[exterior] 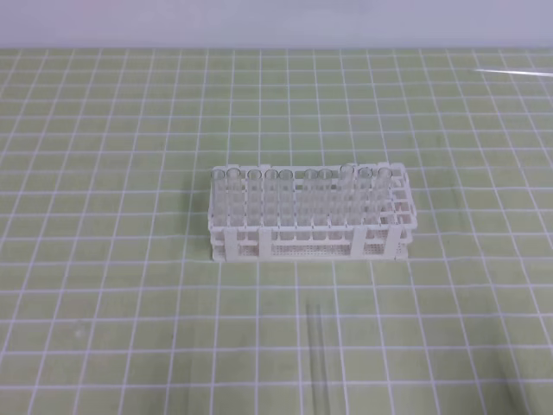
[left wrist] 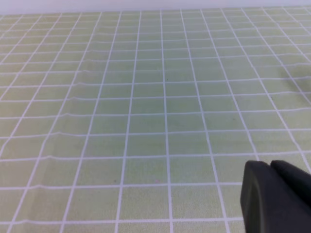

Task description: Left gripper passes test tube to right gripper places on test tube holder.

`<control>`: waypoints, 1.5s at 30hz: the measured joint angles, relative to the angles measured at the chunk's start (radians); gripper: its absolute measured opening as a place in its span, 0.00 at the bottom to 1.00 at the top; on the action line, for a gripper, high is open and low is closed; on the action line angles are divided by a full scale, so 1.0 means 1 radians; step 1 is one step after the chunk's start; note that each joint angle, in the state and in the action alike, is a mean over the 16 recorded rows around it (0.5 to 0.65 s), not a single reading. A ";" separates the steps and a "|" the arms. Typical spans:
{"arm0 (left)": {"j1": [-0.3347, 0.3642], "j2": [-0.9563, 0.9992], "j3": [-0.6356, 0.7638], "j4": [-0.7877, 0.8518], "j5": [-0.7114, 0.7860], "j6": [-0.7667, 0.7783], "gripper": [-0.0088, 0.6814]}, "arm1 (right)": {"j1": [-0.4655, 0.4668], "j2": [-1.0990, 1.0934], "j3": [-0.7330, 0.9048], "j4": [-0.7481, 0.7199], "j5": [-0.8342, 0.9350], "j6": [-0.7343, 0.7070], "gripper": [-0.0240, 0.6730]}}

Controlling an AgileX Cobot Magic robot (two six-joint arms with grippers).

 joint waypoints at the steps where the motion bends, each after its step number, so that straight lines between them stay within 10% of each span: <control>1: 0.000 0.005 -0.002 0.000 0.003 0.000 0.01 | 0.000 0.000 0.000 0.000 0.000 0.000 0.03; 45: 0.000 0.012 -0.005 0.000 -0.006 -0.004 0.01 | 0.000 0.000 0.000 0.000 0.000 0.000 0.03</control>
